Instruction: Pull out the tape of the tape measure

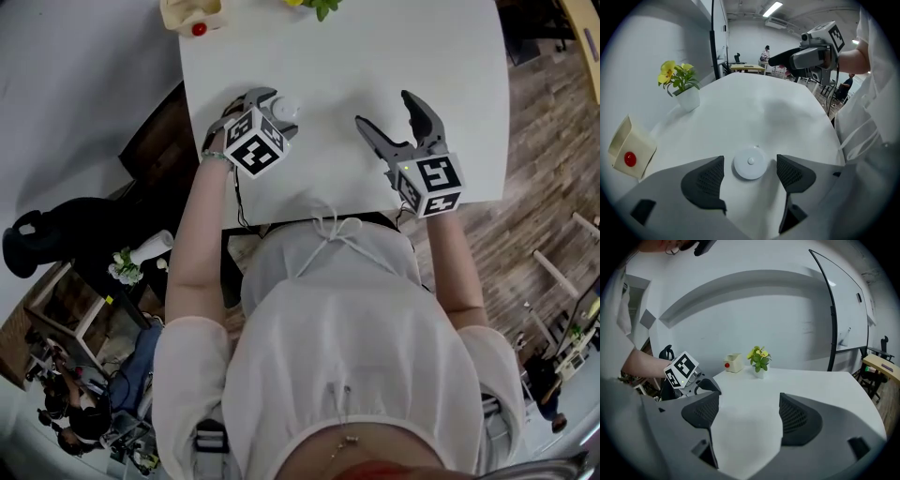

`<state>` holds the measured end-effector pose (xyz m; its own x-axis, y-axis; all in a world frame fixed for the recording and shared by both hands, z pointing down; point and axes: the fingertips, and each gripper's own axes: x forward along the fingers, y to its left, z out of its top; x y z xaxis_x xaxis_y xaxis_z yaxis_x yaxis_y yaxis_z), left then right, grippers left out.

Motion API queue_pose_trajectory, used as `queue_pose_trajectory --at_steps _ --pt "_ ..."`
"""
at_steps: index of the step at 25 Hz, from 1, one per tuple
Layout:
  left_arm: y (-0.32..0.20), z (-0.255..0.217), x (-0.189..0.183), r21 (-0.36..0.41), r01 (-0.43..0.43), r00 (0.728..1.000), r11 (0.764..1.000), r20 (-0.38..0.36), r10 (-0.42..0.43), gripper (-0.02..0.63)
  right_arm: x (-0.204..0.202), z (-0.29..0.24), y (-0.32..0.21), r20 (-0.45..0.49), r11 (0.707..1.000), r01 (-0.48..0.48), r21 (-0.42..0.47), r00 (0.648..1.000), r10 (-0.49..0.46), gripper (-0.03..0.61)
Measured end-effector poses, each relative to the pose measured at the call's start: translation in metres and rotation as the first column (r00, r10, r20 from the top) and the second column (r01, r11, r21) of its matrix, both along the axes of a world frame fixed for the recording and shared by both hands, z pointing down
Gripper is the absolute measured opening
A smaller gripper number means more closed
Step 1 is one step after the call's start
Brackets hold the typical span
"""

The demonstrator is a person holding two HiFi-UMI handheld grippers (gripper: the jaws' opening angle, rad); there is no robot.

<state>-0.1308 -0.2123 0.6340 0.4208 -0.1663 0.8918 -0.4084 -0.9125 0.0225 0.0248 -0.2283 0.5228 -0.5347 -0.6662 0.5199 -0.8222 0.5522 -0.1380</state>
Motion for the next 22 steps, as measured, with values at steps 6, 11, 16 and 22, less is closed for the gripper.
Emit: queue_pose_trajectory --at_steps 6,11,16,22 --pt "-0.003 0.004 0.003 -0.054 -0.047 0.999 0.997 -0.008 0.047 0.354 0.0 0.004 -0.005 -0.014 1.0 -0.009 -0.01 1.0 0.009 0.388" --pt "-0.001 0.001 0.006 -0.036 -0.031 0.999 0.999 0.013 0.032 0.25 0.002 0.001 -0.005 -0.019 1.0 -0.005 -0.013 1.0 0.005 0.377" --pt "0.004 0.001 0.009 -0.029 -0.018 0.999 0.999 0.033 0.019 0.227 0.004 -0.004 -0.006 -0.026 1.0 0.018 0.001 0.999 -0.018 0.371" --pt "0.007 -0.016 0.016 -0.011 0.035 0.999 0.999 0.02 -0.035 0.227 0.009 -0.012 -0.007 -0.021 0.998 0.07 0.005 0.997 -0.07 0.371"
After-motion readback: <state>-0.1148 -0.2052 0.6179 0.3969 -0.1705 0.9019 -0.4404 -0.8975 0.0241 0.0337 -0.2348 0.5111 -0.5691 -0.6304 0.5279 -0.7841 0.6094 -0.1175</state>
